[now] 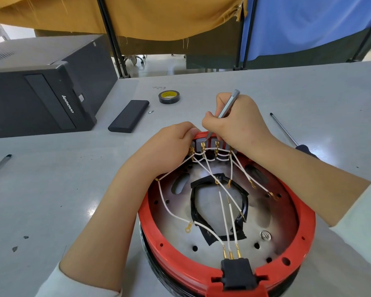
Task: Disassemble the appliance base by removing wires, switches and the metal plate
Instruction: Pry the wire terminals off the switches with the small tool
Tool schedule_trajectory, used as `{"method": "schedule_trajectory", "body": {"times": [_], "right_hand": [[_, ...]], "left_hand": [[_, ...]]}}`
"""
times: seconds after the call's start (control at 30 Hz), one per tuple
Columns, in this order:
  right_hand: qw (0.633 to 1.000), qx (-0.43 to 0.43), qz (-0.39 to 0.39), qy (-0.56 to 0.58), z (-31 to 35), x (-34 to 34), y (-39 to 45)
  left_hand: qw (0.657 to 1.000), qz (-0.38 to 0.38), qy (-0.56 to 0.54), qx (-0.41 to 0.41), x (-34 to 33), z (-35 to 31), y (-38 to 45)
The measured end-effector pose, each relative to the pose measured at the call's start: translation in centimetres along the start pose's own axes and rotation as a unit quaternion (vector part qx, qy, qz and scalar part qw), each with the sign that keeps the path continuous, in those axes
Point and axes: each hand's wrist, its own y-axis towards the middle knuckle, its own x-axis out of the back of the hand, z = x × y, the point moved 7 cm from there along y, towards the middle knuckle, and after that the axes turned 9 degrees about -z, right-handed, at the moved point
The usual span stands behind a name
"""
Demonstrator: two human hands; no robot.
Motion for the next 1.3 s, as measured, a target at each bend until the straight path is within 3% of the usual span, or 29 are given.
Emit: {"method": "schedule_trajectory", "body": {"times": [0.13,0.33,0.5,0.63,0.8,1.0,1.3], "right_hand": [[0.999,-0.033,0.030,0.014,-0.4,-0.4,0.3],[0.978,-0.137,0.159,-0.010,-1.5,-2.5,1.7],[0.968,-0.157,0.189,-0.060,-1.9,-3.3,2.1],[0.976,-0.137,0.162,-0.050,-1.5,-2.9,1.8],[0.999,-0.018,0.039,0.020,-0.1,-0.9,0.9],[0.999,0.022,0.036,-0.010,0.4,-1.4,0.9],[0.999,-0.003,0.051,0.012,-0.1,-1.5,1.1]], "left_hand": [[1.000,-0.002,0.004,0.000,0.0,0.0,0.1],[1.000,-0.001,0.010,0.004,-0.2,0.0,0.2],[1.000,-0.004,0.017,0.002,-0.2,0.0,0.2],[1.000,-0.004,0.011,0.002,-0.1,-0.1,0.2],[1.000,-0.004,-0.001,0.005,-0.1,-0.1,0.0],[1.000,0.003,-0.002,0.012,-0.2,0.1,0.0],[1.000,-0.003,0.001,0.000,-0.3,0.1,0.1]]}}
